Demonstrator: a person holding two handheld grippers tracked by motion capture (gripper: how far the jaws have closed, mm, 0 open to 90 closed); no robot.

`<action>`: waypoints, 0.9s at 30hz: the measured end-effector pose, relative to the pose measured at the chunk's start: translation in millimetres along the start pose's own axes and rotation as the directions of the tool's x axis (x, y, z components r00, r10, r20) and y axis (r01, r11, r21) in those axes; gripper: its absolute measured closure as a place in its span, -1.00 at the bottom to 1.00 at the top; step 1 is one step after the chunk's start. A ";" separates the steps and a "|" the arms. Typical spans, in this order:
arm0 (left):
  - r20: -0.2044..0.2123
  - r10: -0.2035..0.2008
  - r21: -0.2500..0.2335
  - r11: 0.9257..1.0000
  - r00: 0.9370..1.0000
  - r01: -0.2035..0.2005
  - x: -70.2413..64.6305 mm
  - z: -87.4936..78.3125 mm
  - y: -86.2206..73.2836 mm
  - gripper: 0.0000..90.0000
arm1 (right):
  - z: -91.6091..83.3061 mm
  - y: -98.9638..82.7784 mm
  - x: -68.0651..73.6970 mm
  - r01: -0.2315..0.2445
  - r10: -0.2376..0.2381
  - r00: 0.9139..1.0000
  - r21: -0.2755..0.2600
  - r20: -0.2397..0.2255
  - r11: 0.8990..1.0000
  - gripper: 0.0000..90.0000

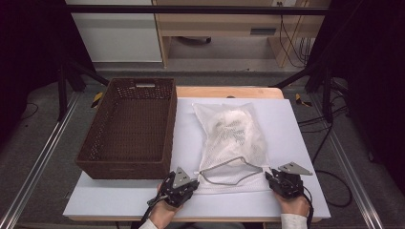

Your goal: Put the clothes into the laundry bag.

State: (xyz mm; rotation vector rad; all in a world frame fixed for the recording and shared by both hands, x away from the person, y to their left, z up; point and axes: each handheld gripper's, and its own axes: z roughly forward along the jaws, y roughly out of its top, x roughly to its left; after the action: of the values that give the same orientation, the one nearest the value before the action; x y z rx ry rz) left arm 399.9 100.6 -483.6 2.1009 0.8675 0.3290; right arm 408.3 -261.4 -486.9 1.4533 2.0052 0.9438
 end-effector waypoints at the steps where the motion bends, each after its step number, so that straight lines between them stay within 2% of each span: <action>1: -0.001 -0.002 0.000 1.000 1.000 0.002 0.2 -0.2 -0.2 0.93 | -1.4 -0.5 0.1 -0.005 0.005 1.000 0.004 -0.001 1.000 0.85; 2: -0.004 -0.002 0.000 1.000 1.000 0.002 0.5 -0.5 -0.4 0.93 | -2.5 -1.0 -1.4 -0.008 0.008 1.000 0.005 -0.009 1.000 0.94; 7: -0.011 -0.011 -0.005 1.000 1.000 0.011 2.5 -3.1 -1.7 0.93 | -12.1 -6.5 -6.5 -0.031 0.031 0.999 -0.003 -0.038 1.000 0.98; 9: -0.015 -0.015 -0.002 1.000 1.000 0.015 2.9 -3.3 -2.6 0.93 | -21.1 -10.1 -6.4 -0.016 0.015 0.999 -0.010 -0.050 1.000 0.98; 12: -0.024 -0.015 0.001 1.000 1.000 0.015 3.5 -1.9 -3.0 0.92 | -21.8 -12.4 -5.0 -0.003 0.003 0.997 0.007 -0.071 1.000 0.97; 13: -0.027 -0.016 0.000 1.000 1.000 0.016 3.9 -1.4 -2.9 0.87 | -18.9 -13.9 -4.7 0.016 -0.015 0.997 0.006 -0.070 1.000 0.96; 14: -0.034 -0.023 -0.015 1.000 0.999 0.023 5.1 -1.6 -2.2 0.65 | -16.5 -13.3 -5.9 -0.001 0.001 0.996 0.002 -0.089 1.000 0.92; 15: -0.034 -0.023 -0.015 1.000 0.999 0.023 5.1 -1.6 -2.2 0.58 | -16.4 -12.7 -6.9 -0.013 0.013 0.995 -0.002 -0.095 1.000 0.84; 16: -0.025 -0.019 -0.041 0.999 1.000 0.018 6.2 -5.0 -0.1 0.48 | -16.7 -12.0 -8.8 -0.018 0.016 0.995 -0.021 -0.097 1.000 0.68; 17: -0.025 -0.019 -0.041 0.999 1.000 0.018 6.2 -5.0 -0.1 0.35 | -16.7 -12.0 -8.8 -0.018 0.016 0.995 -0.021 -0.097 1.000 0.68; 18: -0.026 -0.014 -0.066 0.998 1.000 0.012 6.0 -7.9 2.1 0.15 | -20.0 -9.6 -11.9 -0.038 0.031 0.993 -0.070 -0.110 0.997 0.39; 20: -0.019 0.002 -0.098 0.995 1.000 -0.004 6.3 -15.3 7.4 -0.01 | -23.3 -7.4 -14.9 -0.043 0.030 0.994 -0.122 -0.108 0.992 0.13; 21: -0.019 0.002 -0.098 0.995 1.000 -0.004 6.3 -15.3 7.4 -0.08 | -23.3 -7.4 -14.9 -0.043 0.030 0.994 -0.122 -0.108 0.992 0.13; 22: -0.023 0.015 -0.116 0.993 1.000 -0.018 6.9 -20.1 10.0 -0.16 | -26.3 -4.0 -17.3 -0.043 0.025 0.994 -0.163 -0.107 0.986 -0.06; 24: -0.022 0.019 -0.127 0.992 1.000 -0.021 8.2 -23.5 11.5 -0.25 | -29.0 -1.4 -18.7 -0.038 0.018 0.995 -0.199 -0.101 0.979 -0.25; 25: -0.022 0.019 -0.127 0.992 1.000 -0.021 8.2 -23.5 11.5 -0.27 | -29.0 -1.4 -18.7 -0.038 0.018 0.995 -0.199 -0.101 0.979 -0.25; 27: -0.021 0.018 -0.131 0.991 1.000 -0.021 10.5 -25.5 12.5 -0.32 | -31.6 1.3 -19.9 -0.034 0.013 0.995 -0.223 -0.096 0.974 -0.37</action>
State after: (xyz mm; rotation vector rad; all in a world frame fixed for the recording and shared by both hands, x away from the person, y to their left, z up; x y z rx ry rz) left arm 400.6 117.6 -458.6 1.9890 0.8148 0.4063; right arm 392.5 -287.9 -465.8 1.3329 1.8790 1.2266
